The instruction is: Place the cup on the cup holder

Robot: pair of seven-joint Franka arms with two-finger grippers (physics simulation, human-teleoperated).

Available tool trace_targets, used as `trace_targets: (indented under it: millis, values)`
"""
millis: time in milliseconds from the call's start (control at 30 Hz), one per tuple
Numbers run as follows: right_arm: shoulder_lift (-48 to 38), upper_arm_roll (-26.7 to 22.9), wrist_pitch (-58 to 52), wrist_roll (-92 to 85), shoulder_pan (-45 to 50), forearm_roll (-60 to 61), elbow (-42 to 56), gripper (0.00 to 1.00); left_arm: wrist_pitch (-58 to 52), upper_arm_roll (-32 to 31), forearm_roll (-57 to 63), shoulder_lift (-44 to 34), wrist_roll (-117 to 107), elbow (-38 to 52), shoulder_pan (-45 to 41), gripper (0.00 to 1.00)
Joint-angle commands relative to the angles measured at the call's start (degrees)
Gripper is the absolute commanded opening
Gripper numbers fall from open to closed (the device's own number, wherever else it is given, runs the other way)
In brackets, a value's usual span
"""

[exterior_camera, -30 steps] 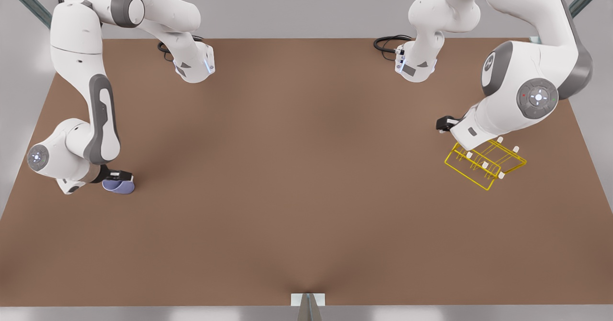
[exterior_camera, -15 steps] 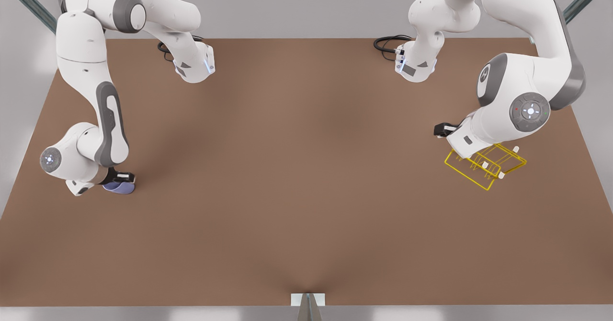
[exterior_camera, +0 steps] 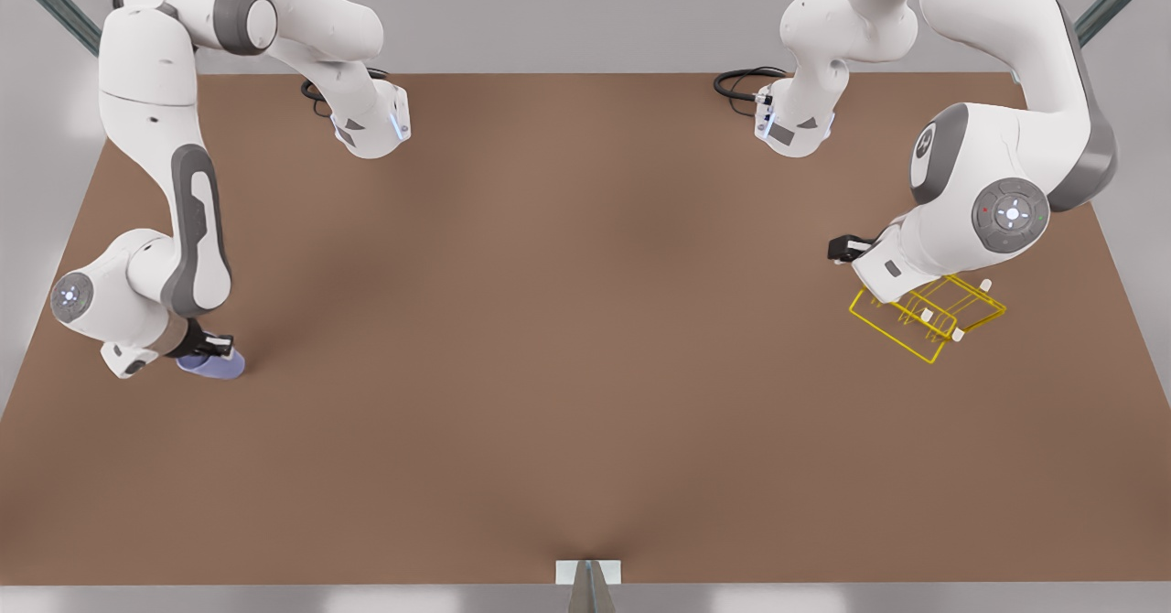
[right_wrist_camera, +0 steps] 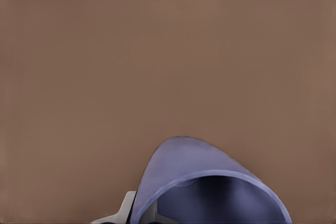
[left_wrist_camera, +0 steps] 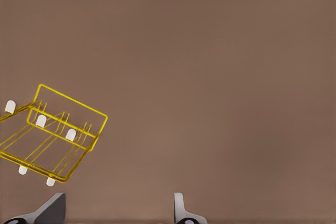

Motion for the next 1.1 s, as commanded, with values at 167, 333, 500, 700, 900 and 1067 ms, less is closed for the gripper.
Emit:
trace_targets:
  millis: [167,333,500,700,900,1067]
  values:
    - [-2.2,18.7,-16.3,24.2,0.3,0.2,7.6,0.21,-0.3,-0.3,0.0,-0.1,0.0,0.0,0.0,1.00]
    - [5.3,23.6,-15.2,47.6,8.5,17.1,18.2,0.21,-0.8,-1.1,-0.1,-0.3,-0.6,0.0,0.0,1.00]
    - [24.0,23.7,-6.5,83.2,22.3,25.0,46.4,0.21,-0.8,-1.1,-0.2,-0.3,-0.7,-0.1,-0.1,1.00]
    - [34.5,38.1,16.7,102.8,29.5,30.5,55.8,0.21,-0.8,-1.1,-0.2,-0.1,-0.7,-0.2,-0.1,1.00]
    - [45.1,38.4,21.8,102.2,35.9,29.3,64.4,0.21,-0.8,-1.1,-0.3,0.0,-0.7,-0.2,-0.3,1.00]
    - [47.6,38.5,23.5,102.2,38.3,29.0,66.0,0.21,-0.8,-1.1,-0.3,0.4,-0.7,-0.3,-0.3,1.00]
